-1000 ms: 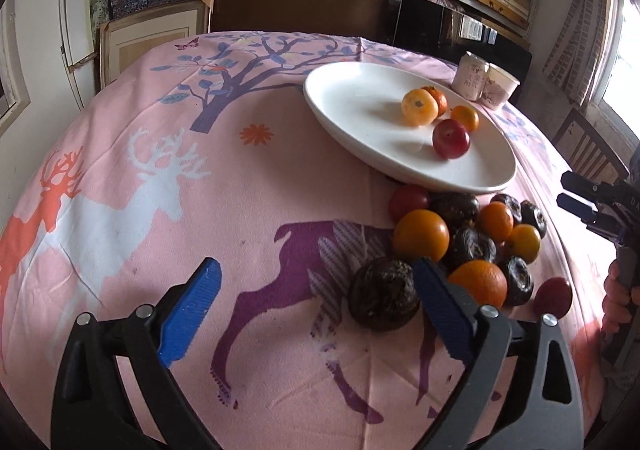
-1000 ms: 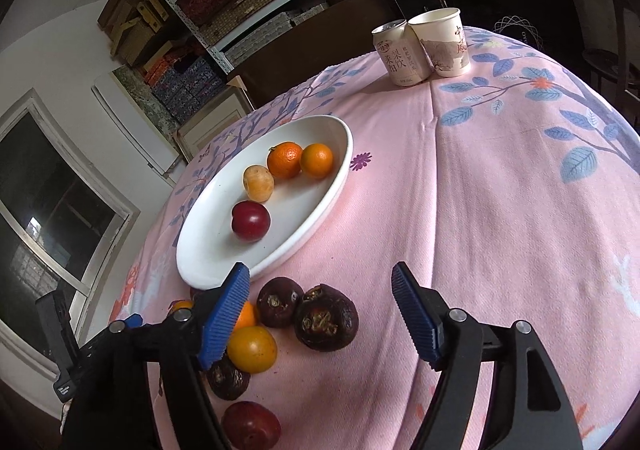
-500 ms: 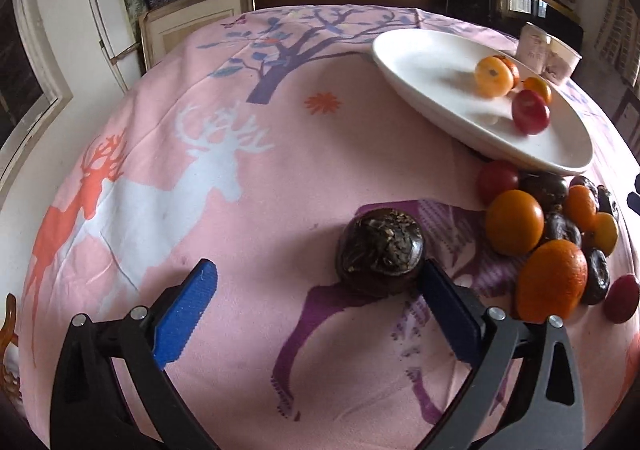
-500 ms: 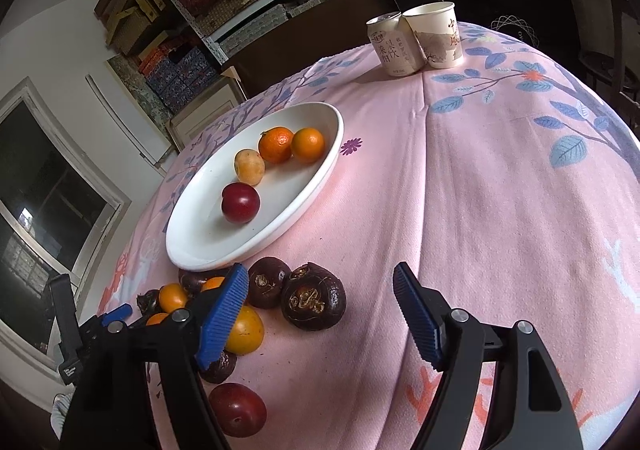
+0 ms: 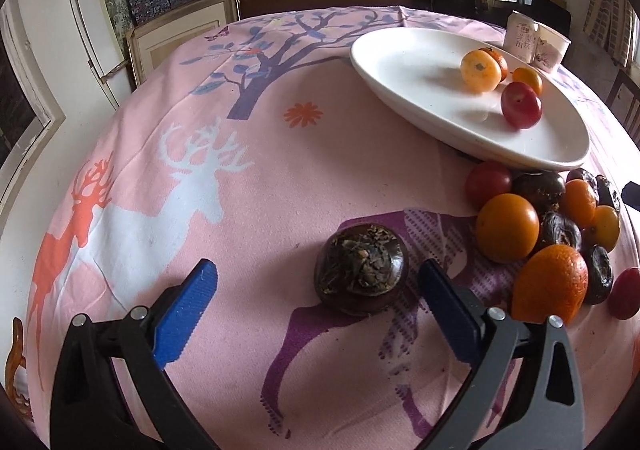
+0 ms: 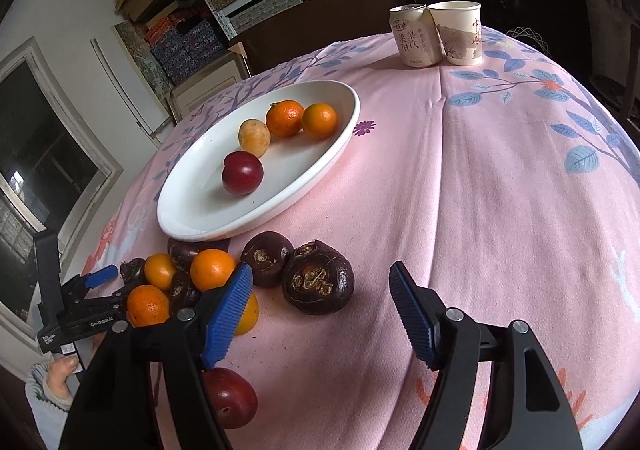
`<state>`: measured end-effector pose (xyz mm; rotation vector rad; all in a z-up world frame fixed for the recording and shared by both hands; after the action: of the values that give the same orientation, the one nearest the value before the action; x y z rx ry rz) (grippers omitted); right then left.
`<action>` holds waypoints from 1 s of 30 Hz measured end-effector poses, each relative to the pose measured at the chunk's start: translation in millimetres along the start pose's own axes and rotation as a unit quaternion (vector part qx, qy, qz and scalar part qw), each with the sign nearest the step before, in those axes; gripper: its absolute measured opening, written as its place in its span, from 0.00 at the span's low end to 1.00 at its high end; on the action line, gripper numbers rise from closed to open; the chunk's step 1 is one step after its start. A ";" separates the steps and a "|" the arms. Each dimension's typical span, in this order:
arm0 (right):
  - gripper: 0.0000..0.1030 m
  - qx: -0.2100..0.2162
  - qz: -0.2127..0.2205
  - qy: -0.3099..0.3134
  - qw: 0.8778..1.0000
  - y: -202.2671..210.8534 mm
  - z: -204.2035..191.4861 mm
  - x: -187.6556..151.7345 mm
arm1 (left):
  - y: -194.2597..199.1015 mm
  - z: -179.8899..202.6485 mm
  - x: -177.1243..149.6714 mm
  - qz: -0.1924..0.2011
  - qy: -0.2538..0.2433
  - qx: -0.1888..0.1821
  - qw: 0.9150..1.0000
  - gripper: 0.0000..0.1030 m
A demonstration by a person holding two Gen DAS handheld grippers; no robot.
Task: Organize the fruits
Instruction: 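Grasp a dark purple fruit with the left tool while the right tool grasps another, then carry both dark purple fruits onto the white plate and release them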
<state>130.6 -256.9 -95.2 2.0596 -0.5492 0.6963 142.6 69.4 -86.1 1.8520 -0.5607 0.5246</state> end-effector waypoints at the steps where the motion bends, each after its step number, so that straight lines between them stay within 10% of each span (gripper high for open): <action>1: 0.65 -0.022 -0.008 0.016 1.000 -3.2 -0.7 -2.1 | -0.2 0.1 0.0 0.000 0.000 0.000 1.000 0.96; 9: 0.47 -0.062 -0.047 0.075 0.994 -22.9 -7.5 -4.3 | -1.2 5.3 0.7 -0.002 0.000 -0.017 1.000 0.94; 13: 0.40 -0.050 -0.050 0.088 0.994 -22.7 -15.0 -5.4 | 9.9 18.2 1.7 0.013 -0.007 -0.065 0.998 0.47; 15: 0.40 -0.044 -0.036 0.086 0.995 -15.6 -16.2 -3.4 | 12.8 20.9 1.9 0.017 -0.010 -0.067 0.998 0.42; 30: 0.40 -0.009 0.030 0.110 0.993 -22.2 -55.7 75.7 | 24.0 41.8 93.3 0.062 0.019 -0.077 0.995 0.42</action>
<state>185.5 -207.6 -32.9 1.9258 -0.4889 0.9376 205.7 10.5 -26.3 1.6652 -0.6744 0.5813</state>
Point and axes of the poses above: each gripper's, at about its wrist camera, not at the fingertips, and y roughly against the way its jaws point, z to its right, x to its top, the point moved 8 cm from there along -y, roughly the way its jaws point, and after that the axes turned 15 degrees about x, right-handed, at the moved point
